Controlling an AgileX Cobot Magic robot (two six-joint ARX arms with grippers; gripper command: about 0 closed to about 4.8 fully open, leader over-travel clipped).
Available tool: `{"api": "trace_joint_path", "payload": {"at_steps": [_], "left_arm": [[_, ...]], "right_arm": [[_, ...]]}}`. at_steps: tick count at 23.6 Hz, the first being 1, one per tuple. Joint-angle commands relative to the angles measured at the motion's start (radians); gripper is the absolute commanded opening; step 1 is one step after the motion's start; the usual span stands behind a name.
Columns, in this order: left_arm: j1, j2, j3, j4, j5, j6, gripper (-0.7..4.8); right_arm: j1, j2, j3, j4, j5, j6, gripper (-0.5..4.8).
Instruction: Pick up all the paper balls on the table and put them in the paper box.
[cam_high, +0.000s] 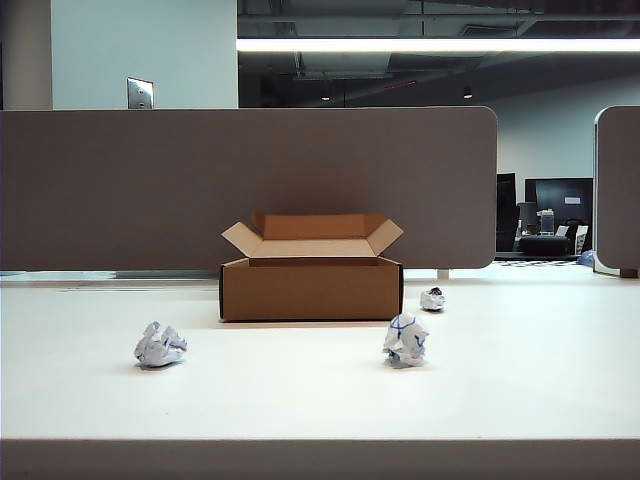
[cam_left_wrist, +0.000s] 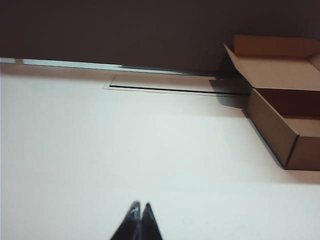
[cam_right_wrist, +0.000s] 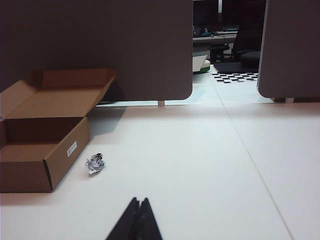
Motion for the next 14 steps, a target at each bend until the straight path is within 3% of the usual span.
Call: {"api": "trace_joint_path", "payload": {"at_steps": [1,10,14], "left_arm": [[0.002,0.000,0.000,0.006,0.007,-0.002,-0.05],[0.002,0.000,0.014,0.006,0.016,0.002,-0.05],[0.001,0.001,0.113,-0.037,0.026,-0.007,-0.06]], "right_arm": [[0.001,-0.002,-0.004,0.017,-0.002,0.003,-0.06],[0.001,-0.003,-0.002,0.027,-0.002,0.003,-0.06],[0.001,-0.002,0.008,0.180,-0.002,0.066,-0.05]]}}
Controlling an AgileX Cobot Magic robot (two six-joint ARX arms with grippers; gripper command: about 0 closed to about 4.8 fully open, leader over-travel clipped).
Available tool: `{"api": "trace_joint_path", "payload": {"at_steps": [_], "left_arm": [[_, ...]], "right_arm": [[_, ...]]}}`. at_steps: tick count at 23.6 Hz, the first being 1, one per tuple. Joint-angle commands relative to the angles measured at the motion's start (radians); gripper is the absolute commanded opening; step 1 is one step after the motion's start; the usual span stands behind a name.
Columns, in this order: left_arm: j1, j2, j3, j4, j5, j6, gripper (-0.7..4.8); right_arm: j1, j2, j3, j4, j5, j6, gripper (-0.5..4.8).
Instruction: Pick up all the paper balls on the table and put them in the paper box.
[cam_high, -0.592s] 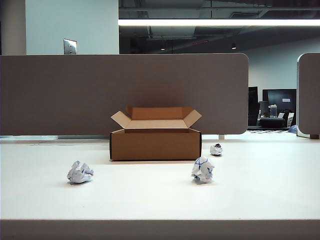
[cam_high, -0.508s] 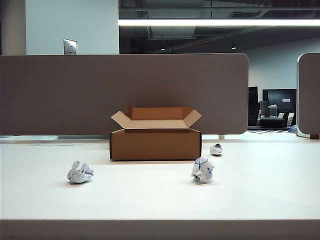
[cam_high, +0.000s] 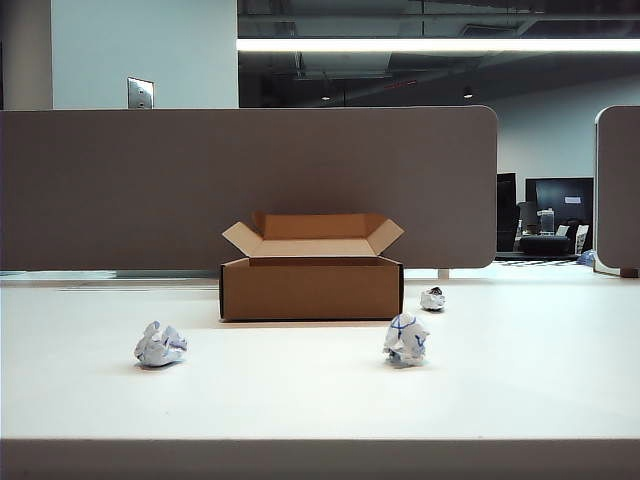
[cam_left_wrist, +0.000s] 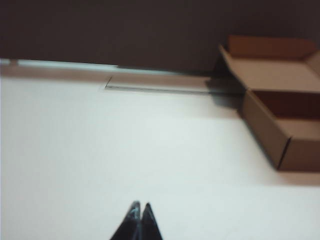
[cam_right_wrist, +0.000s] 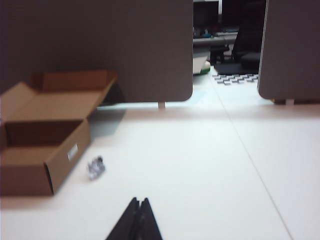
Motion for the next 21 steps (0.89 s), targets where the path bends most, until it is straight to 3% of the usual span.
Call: {"api": "trace_joint_path", "payload": {"at_steps": [1,6,8,12,17,21], "left_arm": [[0.001,0.006,0.157,-0.028,0.007,-0.006,-0.06],[0.001,0.181,0.446,-0.135,0.053,0.025,-0.06],[0.000,0.290,0.545,-0.237,0.053,0.033,-0.06],[-0.097,0.468,0.637,-0.240,0.068,0.095,-0.06],[-0.192,0.661,0.715,-0.243,0.141,0.092,-0.06],[-0.251,0.819,0.757,-0.246,0.199,0.091,-0.06]], "right_arm": [[0.000,0.003,0.059,0.174,-0.001,0.092,-0.05],[0.001,0.178,0.362,-0.014,-0.003,0.073,-0.06],[0.001,0.304,0.463,-0.028,-0.069,0.006,-0.06],[0.013,0.599,0.653,-0.085,-0.223,0.003,-0.06],[0.102,0.831,0.777,-0.239,-0.230,-0.048,-0.06],[0.211,0.985,0.809,-0.267,-0.233,-0.057,-0.06]]}}
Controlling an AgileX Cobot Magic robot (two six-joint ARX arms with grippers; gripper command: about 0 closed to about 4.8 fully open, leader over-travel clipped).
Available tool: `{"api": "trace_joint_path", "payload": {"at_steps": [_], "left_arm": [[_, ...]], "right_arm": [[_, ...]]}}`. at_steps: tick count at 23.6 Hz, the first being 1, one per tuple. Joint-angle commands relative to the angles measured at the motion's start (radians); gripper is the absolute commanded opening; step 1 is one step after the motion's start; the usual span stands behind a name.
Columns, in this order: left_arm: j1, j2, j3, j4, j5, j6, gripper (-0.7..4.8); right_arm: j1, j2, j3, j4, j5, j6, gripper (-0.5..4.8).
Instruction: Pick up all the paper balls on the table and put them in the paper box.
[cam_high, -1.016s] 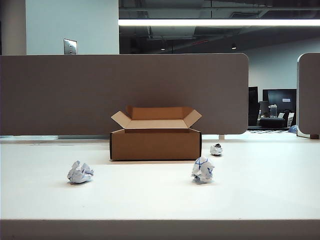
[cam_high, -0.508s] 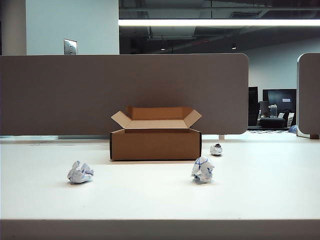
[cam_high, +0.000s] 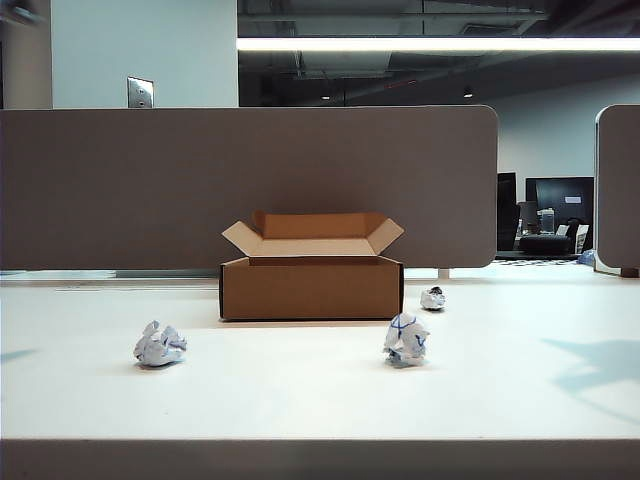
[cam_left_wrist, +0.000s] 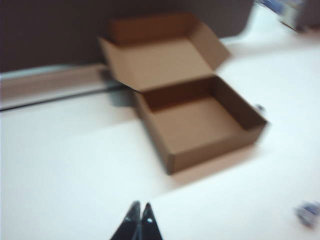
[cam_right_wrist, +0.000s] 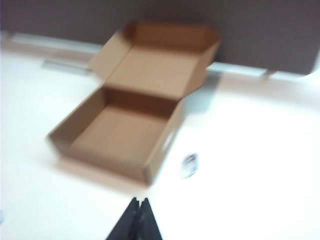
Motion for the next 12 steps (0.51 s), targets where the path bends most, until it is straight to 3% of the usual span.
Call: {"api": "trace_joint_path", "payload": {"at_steps": [1,2,4,6,7,9,11,12], "left_arm": [[-0.021,0.102,0.027,0.004,0.077,0.000,-0.06],[-0.021,0.156,0.032,0.004,0.143,0.000,-0.06],[-0.021,0.204,0.037,-0.007,0.148,0.003,0.00],[-0.025,0.274,0.039,-0.002,0.152,0.021,1.04],[-0.035,0.317,0.039,0.002,0.151,0.056,1.23],[-0.050,0.372,0.039,-0.003,0.154,0.115,1.60],[-0.092,0.427,0.039,-0.011,0.132,0.176,2.18],[-0.114,0.460,0.039,-0.018,0.113,0.212,2.19]], "right_arm": [[0.076,0.103,0.013,0.019,-0.005,-0.025,-0.06],[0.115,0.142,0.013,0.017,0.003,-0.034,-0.05],[0.165,0.187,0.014,0.020,0.032,-0.034,-0.02],[0.235,0.262,0.024,0.020,0.090,-0.101,1.07],[0.270,0.305,0.028,0.025,0.114,-0.134,1.91],[0.320,0.373,0.035,0.036,0.150,-0.134,2.90],[0.347,0.432,0.036,0.051,0.172,-0.134,3.76],[0.360,0.463,0.036,0.063,0.190,-0.129,3.87]]}}
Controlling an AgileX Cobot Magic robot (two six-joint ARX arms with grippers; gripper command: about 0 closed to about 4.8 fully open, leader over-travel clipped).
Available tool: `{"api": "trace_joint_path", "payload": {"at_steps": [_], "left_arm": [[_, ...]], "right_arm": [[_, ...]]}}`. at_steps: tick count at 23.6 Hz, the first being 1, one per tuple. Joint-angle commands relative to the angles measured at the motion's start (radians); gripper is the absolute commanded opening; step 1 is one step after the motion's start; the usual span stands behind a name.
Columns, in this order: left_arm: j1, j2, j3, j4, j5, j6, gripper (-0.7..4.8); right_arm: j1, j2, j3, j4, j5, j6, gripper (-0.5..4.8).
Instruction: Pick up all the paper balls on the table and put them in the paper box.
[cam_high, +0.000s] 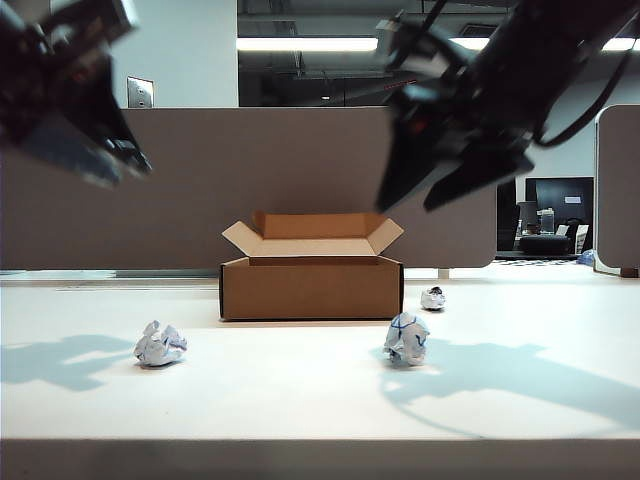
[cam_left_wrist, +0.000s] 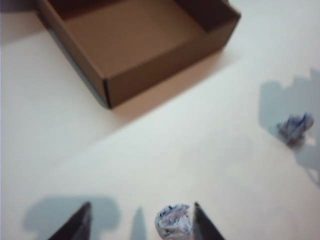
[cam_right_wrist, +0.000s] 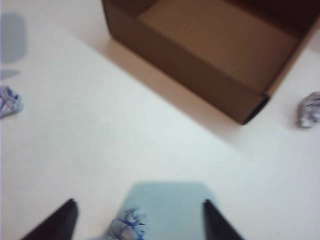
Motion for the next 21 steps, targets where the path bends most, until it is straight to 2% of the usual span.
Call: {"api": "trace_joint_path", "payload": {"at_steps": [1,5,8,11,13,21], "left_arm": [[-0.053,0.071,0.006,-0.014,-0.039,0.111,2.19],[-0.074,0.139,0.006,-0.025,-0.039,0.115,2.26],[-0.075,0.189,0.006,-0.034,-0.039,0.105,2.74],[-0.075,0.230,0.006,-0.032,-0.032,0.104,2.74],[-0.075,0.261,0.006,-0.029,0.008,0.104,2.74],[-0.097,0.358,0.008,0.021,0.006,0.104,2.74]], "right_arm": [[0.029,0.065,0.008,0.053,0.048,0.000,3.88],[0.032,0.112,0.009,0.070,0.074,0.100,3.93],[0.032,0.133,0.009,0.075,0.080,0.155,4.00],[0.032,0.150,0.009,0.077,0.096,0.157,4.00],[0.032,0.164,0.008,0.078,0.101,0.159,4.00],[0.031,0.180,0.008,0.078,0.103,0.161,4.00]]}}
